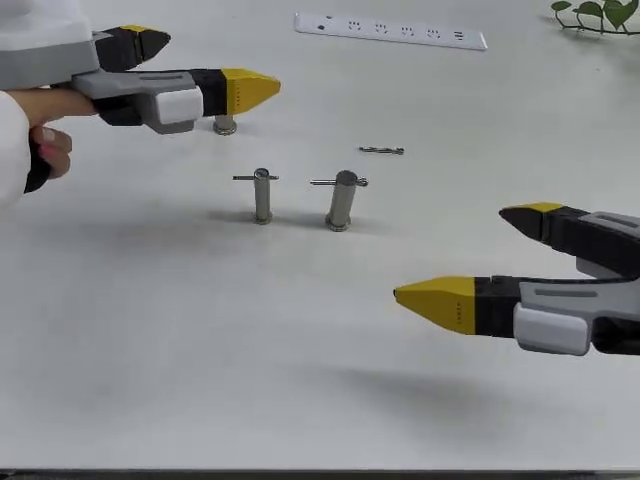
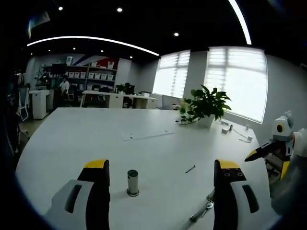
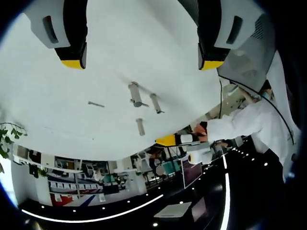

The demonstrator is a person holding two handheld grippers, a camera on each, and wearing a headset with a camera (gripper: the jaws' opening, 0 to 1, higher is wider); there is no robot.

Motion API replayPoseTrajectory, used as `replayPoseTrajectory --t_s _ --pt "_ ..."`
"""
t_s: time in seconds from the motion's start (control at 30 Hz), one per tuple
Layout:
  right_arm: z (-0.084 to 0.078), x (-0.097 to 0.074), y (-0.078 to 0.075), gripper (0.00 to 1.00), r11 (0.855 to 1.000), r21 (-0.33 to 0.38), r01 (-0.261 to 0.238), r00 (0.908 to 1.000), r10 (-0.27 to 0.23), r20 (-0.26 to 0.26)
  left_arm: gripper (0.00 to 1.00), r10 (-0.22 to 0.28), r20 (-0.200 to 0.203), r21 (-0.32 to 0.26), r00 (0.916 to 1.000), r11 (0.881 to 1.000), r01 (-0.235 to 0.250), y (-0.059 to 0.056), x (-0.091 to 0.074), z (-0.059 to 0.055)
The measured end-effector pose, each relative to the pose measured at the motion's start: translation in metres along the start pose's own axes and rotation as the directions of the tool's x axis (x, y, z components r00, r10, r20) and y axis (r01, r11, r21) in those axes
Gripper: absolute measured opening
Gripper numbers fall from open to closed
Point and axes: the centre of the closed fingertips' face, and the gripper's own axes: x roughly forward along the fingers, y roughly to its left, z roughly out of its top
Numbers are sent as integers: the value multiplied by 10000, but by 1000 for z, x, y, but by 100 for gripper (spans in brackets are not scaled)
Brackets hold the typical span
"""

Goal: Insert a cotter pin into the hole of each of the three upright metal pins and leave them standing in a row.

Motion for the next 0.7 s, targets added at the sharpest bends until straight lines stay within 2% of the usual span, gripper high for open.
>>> replayPoseTrajectory --t_s 0.1,0.23,0.3,0.4,0.53,0.63,0.7 --pt "-1 0 0 94 9999 85 66 10000 -66 -9 72 289 -265 158 9992 9995 -285 14 6 -7" --pt "-1 0 -1 93 9997 220 131 9999 -131 9 71 367 -736 151 9966 9992 -357 23 13 -20" --pt "-1 0 -1 93 9996 248 164 9999 -165 21 69 415 -837 214 9956 9990 -398 26 14 -24" --pt "-1 -1 -2 93 9992 317 236 9997 -237 14 63 602 -1045 116 9927 9982 -593 34 19 -31" --pt "-1 -1 -3 92 9990 371 245 9997 -245 -7 50 909 -1186 15 9888 9958 -914 42 25 -37" --pt "-2 0 -3 92 9988 422 245 9997 -243 -46 44 938 -1306 95 9870 9956 -934 45 28 -41" --pt "-3 0 -3 92 9986 464 237 9997 -234 -68 40 941 -1417 102 9854 9956 -936 41 28 -43"
